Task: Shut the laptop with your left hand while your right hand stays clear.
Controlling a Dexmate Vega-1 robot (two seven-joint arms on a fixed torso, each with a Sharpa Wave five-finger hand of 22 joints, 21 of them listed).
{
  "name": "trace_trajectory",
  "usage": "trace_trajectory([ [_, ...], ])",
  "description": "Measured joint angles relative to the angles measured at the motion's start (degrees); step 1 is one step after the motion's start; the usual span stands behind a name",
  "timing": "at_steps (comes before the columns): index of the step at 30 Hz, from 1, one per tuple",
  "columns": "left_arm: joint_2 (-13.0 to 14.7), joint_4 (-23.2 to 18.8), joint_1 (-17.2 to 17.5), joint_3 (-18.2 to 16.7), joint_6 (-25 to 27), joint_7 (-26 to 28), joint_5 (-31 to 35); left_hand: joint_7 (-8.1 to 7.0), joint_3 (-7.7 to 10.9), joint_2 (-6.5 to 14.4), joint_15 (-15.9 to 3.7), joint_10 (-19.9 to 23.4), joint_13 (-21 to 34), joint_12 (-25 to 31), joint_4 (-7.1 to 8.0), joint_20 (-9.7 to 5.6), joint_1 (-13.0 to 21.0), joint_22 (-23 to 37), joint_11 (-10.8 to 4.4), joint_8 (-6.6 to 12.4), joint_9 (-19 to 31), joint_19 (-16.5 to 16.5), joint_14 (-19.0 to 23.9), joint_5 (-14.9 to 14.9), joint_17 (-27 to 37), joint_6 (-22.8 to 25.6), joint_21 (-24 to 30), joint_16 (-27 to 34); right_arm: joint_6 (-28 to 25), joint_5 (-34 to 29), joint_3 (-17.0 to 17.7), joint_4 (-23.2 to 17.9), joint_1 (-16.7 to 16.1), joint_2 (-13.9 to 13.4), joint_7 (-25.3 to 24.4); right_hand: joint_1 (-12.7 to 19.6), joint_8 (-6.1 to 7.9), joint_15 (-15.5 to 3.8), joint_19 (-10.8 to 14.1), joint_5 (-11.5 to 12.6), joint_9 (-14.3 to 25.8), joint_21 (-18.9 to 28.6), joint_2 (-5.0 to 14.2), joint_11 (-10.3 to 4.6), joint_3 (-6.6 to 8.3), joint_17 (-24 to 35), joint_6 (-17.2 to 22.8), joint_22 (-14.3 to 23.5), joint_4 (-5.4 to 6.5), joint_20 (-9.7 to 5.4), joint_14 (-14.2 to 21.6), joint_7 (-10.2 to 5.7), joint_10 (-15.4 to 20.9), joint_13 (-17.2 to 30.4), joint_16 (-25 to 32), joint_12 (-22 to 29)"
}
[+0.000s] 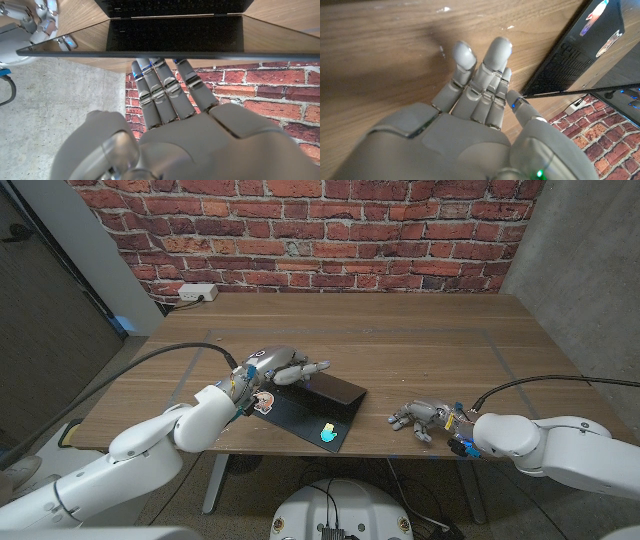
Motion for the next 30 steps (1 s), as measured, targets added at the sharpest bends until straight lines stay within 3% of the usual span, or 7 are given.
trace_trajectory([
  [1, 0.0, 0.0, 0.0, 0.0, 0.06, 0.0, -0.06, 0.0, 0.0, 0.0, 0.0, 0.0, 0.0, 0.0, 0.0, 0.0, 0.0, 0.0, 0.0, 0.0, 0.0, 0.0, 0.0, 0.0, 0.0, 0.0, 0.0, -0.09, 0.0, 0.0, 0.12, -0.01, -0.12, 0.0, 0.0, 0.0, 0.0, 0.07, 0.0, 0.19, 0.0, 0.0, 0.0, -0.15, 0.02, 0.0, 0.0, 0.09, 0.02, 0.0, 0.07, 0.0, 0.23, 0.17, 0.06, 0.0],
  [2, 0.12, 0.0, 0.8, 0.07, 0.11, 0.0, -0.11, 0.0, 0.0, 0.0, 0.0, 0.0, 0.0, 0.0, 0.0, 0.0, 0.0, 0.0, 0.0, 0.0, 0.0, 0.0, 0.0, 0.0, 0.0, 0.0, 0.0, -0.09, 2.33, 2.48, 1.18, -0.1, -1.36, 0.01, -13.36, 0.0, 0.0, 0.07, -0.06, 0.19, 0.0, 0.0, 0.0, -0.29, 0.11, 0.04, 0.0, 0.09, -0.08, -0.06, 0.06, 0.0, 0.37, 0.4, 0.25, 0.0],
  [6, 0.23, -0.01, 1.13, 0.22, 0.46, 0.0, -0.36, 0.0, 0.0, 0.0, 0.0, 0.0, 0.0, 0.0, 0.0, 0.0, 0.0, 0.0, 0.0, 0.0, 0.0, 0.0, 0.0, 0.0, 0.0, 0.0, 0.0, -0.09, 5.94, 1.32, 3.02, -0.05, -3.78, 0.68, -17.24, 0.0, 0.0, 0.07, -0.51, 0.19, 0.26, 0.0, 0.0, -0.37, 0.03, 0.27, -0.45, 0.01, -0.61, 0.1, 0.07, -0.45, 0.44, 1.0, 0.88, 0.47],
  [10, 0.23, -0.01, 1.13, 0.22, 0.65, -0.1, -0.7, -0.01, 0.0, 0.0, 0.0, 0.01, -0.14, 0.0, 0.0, 0.0, 0.0, 0.0, 0.01, 0.0, 0.0, 0.0, 0.0, 0.0, 0.01, 0.01, 0.0, -0.09, 5.94, 1.32, 4.67, 0.27, -5.9, 1.77, -17.24, -0.41, -0.23, 0.07, -0.5, 0.19, 0.26, -0.34, 0.45, -0.89, 0.34, 0.29, -0.95, -0.32, -0.93, 0.1, 0.06, -0.95, -0.08, 1.45, 0.88, 0.47],
  [12, 0.57, -0.11, 1.55, 0.31, 0.74, -0.21, -0.93, -0.01, 0.0, 0.0, 0.0, 0.01, -0.03, 0.0, 0.0, 0.0, 0.0, 0.01, 0.01, 0.0, 0.0, 0.0, 0.0, 0.0, 0.01, 0.01, 0.0, -0.09, 10.98, -1.9, 5.9, 0.46, -7.35, 2.78, -21.64, -0.04, -0.23, 0.07, -0.62, 0.19, 0.26, -0.67, 0.82, -1.14, 0.49, 0.2, -1.51, -0.73, -1.08, -0.01, 0.06, -1.14, -0.38, 1.55, 0.88, 0.47],
  [19, 0.99, -0.13, 1.84, 0.58, 1.43, -0.74, -1.58, -0.02, 0.0, 0.0, 0.0, 0.01, 0.0, 0.0, 0.0, 0.0, 0.0, 0.01, 0.01, 0.0, 0.0, 0.0, 0.0, 0.0, 0.0, 0.02, 0.0, -0.09, 14.52, -5.58, 8.78, 0.77, -10.17, 6.06, -24.25, -0.04, -0.23, -0.14, -0.61, 0.19, 0.42, -0.67, 0.81, -1.13, 0.58, -0.43, -2.25, -0.75, -1.16, -0.01, -0.14, -1.02, -0.76, 1.64, 1.32, 0.07],
  [30, 1.87, 0.82, 2.12, 1.39, 2.92, -1.2, -2.4, 0.08, 0.0, 0.0, 0.0, -0.07, -0.17, 0.0, 0.0, 0.0, 0.0, 0.01, 0.09, 0.0, 0.01, 0.0, 0.01, 0.0, -0.09, -0.26, 0.0, -0.09, 16.92, -12.62, 9.72, 0.9, -10.29, 11.7, -25.57, 0.2, -0.23, -0.33, -1.34, 0.19, 0.52, -1.15, 1.05, -1.29, 0.43, -1.93, -2.66, -2.06, -2.59, 0.3, -0.57, -1.43, -1.73, 1.63, 0.81, -0.37],
])
